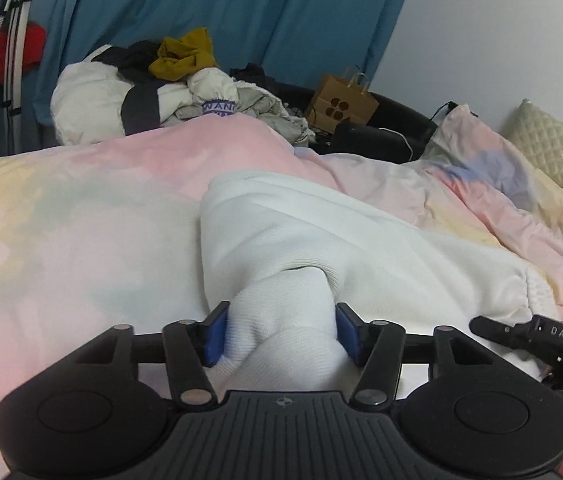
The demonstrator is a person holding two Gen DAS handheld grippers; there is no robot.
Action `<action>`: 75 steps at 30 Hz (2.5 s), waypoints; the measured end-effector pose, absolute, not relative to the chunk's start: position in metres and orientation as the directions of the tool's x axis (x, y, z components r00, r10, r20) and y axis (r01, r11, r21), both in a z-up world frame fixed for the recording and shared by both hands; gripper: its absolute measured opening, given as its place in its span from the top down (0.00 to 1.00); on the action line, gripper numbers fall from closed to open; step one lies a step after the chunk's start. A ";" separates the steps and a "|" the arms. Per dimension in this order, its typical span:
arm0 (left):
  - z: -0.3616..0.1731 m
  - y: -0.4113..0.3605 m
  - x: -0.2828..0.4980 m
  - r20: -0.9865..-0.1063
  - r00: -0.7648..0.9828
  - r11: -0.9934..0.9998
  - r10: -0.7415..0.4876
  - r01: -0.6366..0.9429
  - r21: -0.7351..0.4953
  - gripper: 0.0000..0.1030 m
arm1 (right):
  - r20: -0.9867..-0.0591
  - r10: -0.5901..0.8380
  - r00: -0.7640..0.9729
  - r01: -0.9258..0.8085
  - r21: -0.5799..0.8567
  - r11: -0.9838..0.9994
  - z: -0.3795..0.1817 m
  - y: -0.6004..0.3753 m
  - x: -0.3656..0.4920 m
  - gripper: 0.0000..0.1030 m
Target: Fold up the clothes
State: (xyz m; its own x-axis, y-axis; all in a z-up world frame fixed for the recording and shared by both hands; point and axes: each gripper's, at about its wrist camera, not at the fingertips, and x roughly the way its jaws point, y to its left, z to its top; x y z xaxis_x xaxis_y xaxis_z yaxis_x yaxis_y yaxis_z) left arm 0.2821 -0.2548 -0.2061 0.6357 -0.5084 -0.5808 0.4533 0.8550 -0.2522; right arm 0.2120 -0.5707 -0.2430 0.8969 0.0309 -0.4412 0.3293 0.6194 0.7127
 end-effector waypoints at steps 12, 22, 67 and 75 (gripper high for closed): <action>-0.100 -0.210 0.143 -0.542 0.672 0.851 -0.505 0.492 -0.183 0.26 | -0.493 -0.073 0.867 0.372 0.543 0.753 -0.158 -0.524 0.089 0.42; -0.040 -0.162 0.021 -0.471 0.736 0.863 -0.487 0.490 -0.127 0.19 | -0.381 -0.090 0.920 0.250 0.395 0.884 -0.064 -0.448 0.003 0.42; -0.068 -0.110 -0.042 -0.418 0.835 0.921 -0.358 0.390 -0.009 0.00 | -0.338 -0.197 0.920 0.256 0.139 0.957 -0.101 -0.349 -0.017 0.18; -0.071 -0.112 -0.044 -0.424 0.834 0.922 -0.352 0.388 -0.001 0.00 | -0.334 -0.204 0.920 0.261 0.136 0.956 -0.101 -0.347 -0.017 0.18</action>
State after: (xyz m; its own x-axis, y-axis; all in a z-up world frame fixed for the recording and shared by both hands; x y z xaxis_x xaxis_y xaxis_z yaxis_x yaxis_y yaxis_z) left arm -0.0440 -0.1119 -0.0708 0.8344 -0.3519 -0.4242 0.3882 0.9216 -0.0009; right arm -0.0167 -0.3474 -0.1009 0.9202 -0.2036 -0.3342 0.2608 0.9558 0.1357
